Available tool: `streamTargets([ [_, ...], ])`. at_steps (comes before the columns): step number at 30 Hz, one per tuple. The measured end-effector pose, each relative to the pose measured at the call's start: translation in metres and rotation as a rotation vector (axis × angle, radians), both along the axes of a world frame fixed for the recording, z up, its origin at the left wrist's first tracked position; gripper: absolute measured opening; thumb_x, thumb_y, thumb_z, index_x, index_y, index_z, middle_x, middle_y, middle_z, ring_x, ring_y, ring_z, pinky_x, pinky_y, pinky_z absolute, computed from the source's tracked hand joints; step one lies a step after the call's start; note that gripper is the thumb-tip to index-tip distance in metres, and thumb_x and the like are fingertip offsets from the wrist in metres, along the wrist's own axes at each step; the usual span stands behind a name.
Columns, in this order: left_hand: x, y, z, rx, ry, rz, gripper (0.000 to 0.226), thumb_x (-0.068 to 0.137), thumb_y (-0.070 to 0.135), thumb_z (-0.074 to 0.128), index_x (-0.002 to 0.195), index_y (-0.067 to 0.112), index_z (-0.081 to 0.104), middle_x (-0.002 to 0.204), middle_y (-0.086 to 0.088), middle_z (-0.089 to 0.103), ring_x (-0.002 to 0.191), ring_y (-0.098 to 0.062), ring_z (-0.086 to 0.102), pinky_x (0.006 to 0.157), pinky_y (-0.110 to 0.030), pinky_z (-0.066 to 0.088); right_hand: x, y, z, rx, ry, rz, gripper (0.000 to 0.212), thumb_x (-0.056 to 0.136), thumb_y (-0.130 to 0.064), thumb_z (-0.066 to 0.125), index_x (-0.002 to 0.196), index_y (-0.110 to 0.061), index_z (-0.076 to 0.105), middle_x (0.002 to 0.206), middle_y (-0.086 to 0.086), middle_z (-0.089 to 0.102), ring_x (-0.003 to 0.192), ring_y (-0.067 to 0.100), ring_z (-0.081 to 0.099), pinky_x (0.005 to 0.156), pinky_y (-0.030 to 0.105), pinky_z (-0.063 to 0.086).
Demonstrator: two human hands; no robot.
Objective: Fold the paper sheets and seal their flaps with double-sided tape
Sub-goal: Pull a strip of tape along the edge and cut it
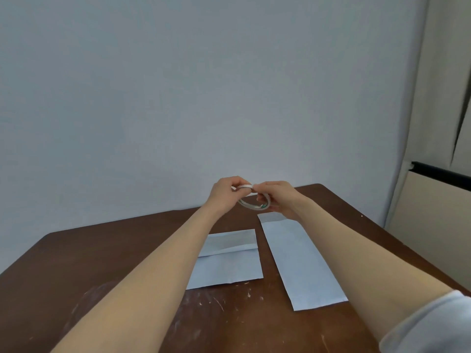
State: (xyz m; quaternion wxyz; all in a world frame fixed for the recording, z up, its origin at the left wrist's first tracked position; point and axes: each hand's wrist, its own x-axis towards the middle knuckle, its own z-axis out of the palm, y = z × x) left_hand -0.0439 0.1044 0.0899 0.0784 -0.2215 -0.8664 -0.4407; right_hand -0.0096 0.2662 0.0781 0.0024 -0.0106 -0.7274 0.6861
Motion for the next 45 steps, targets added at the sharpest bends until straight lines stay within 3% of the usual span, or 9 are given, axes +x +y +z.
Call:
streamTargets([
  [5, 0.007, -0.009, 0.003, 0.092, -0.059, 0.034, 0.011, 0.09, 0.013, 0.062, 0.098, 0.011, 0.07, 0.076, 0.001, 0.062, 0.06, -0.012, 0.056, 0.065, -0.02, 0.049, 0.007, -0.002, -0.001, -0.12, -0.019, 0.07, 0.018, 0.092, -0.023, 0.063, 0.088, -0.009, 0.073, 0.072, 0.004, 0.058, 0.076, 0.018, 0.054, 0.089, 0.037, 0.047],
  [9, 0.009, -0.019, -0.002, 0.337, -0.17, 0.064, 0.017, 0.094, 0.011, 0.058, 0.106, 0.005, 0.066, 0.085, -0.003, 0.065, 0.066, -0.011, 0.06, 0.068, -0.02, 0.055, 0.01, -0.003, 0.0, -0.118, -0.062, 0.103, 0.019, 0.095, -0.029, 0.058, 0.094, -0.016, 0.072, 0.081, -0.001, 0.065, 0.088, 0.018, 0.06, 0.098, 0.038, 0.041],
  [16, 0.014, -0.033, 0.004, 0.345, -0.29, -0.028, 0.026, 0.09, 0.003, 0.06, 0.114, 0.013, 0.065, 0.092, -0.009, 0.072, 0.06, -0.011, 0.055, 0.054, -0.018, 0.05, 0.007, -0.006, -0.002, -0.441, -0.08, -0.008, 0.023, 0.1, -0.017, 0.049, 0.092, -0.005, 0.067, 0.072, 0.005, 0.058, 0.071, 0.019, 0.059, 0.085, 0.039, 0.051],
  [20, 0.019, -0.028, 0.004, 0.315, -0.312, -0.094, 0.035, 0.082, 0.008, 0.072, 0.116, 0.019, 0.067, 0.083, -0.006, 0.073, 0.057, -0.006, 0.053, 0.056, -0.019, 0.048, 0.003, -0.011, -0.006, -0.462, -0.101, -0.15, 0.029, 0.103, -0.02, 0.044, 0.087, -0.006, 0.064, 0.065, 0.003, 0.052, 0.061, 0.016, 0.055, 0.068, 0.03, 0.052],
  [24, 0.023, -0.018, 0.004, 0.415, -0.354, -0.138, 0.028, 0.081, 0.005, 0.072, 0.105, 0.019, 0.069, 0.1, -0.024, 0.07, 0.058, -0.008, 0.056, 0.059, -0.02, 0.053, -0.002, -0.012, -0.009, -0.466, -0.126, -0.237, 0.033, 0.104, -0.022, 0.04, 0.084, -0.008, 0.062, 0.064, 0.001, 0.045, 0.056, 0.011, 0.046, 0.051, 0.021, 0.043],
  [27, 0.023, -0.011, 0.002, 0.44, -0.338, -0.135, 0.027, 0.079, 0.002, 0.073, 0.103, 0.014, 0.07, 0.093, -0.024, 0.07, 0.056, -0.008, 0.057, 0.059, -0.02, 0.055, -0.006, -0.01, -0.012, -0.459, -0.144, -0.266, 0.034, 0.104, -0.022, 0.038, 0.083, -0.008, 0.061, 0.064, 0.001, 0.042, 0.053, 0.01, 0.04, 0.049, 0.021, 0.036],
  [31, 0.022, -0.005, 0.001, 0.465, -0.327, -0.102, 0.033, 0.075, 0.001, 0.077, 0.107, 0.004, 0.07, 0.064, -0.003, 0.066, 0.054, -0.008, 0.059, 0.061, -0.021, 0.057, -0.01, -0.009, -0.015, -0.47, -0.186, -0.287, 0.036, 0.105, -0.025, 0.036, 0.084, -0.008, 0.06, 0.065, 0.001, 0.042, 0.052, 0.008, 0.037, 0.042, 0.017, 0.034],
  [38, 0.025, -0.004, -0.001, 0.485, -0.299, -0.104, 0.019, 0.081, 0.0, 0.07, 0.099, 0.005, 0.072, 0.09, -0.019, 0.07, 0.055, -0.008, 0.061, 0.056, -0.019, 0.055, -0.007, -0.014, -0.016, -0.505, -0.279, -0.27, 0.035, 0.105, -0.026, 0.037, 0.083, -0.007, 0.057, 0.066, 0.0, 0.041, 0.053, 0.006, 0.032, 0.034, 0.012, 0.025],
  [45, 0.024, -0.002, -0.006, 0.478, -0.287, -0.092, 0.018, 0.084, -0.002, 0.066, 0.101, -0.004, 0.07, 0.08, -0.011, 0.071, 0.054, -0.009, 0.064, 0.055, -0.02, 0.057, -0.007, -0.017, -0.019, -0.509, -0.372, -0.3, 0.037, 0.104, -0.026, 0.039, 0.081, -0.004, 0.058, 0.064, -0.001, 0.038, 0.051, 0.004, 0.03, 0.029, 0.01, 0.02],
])
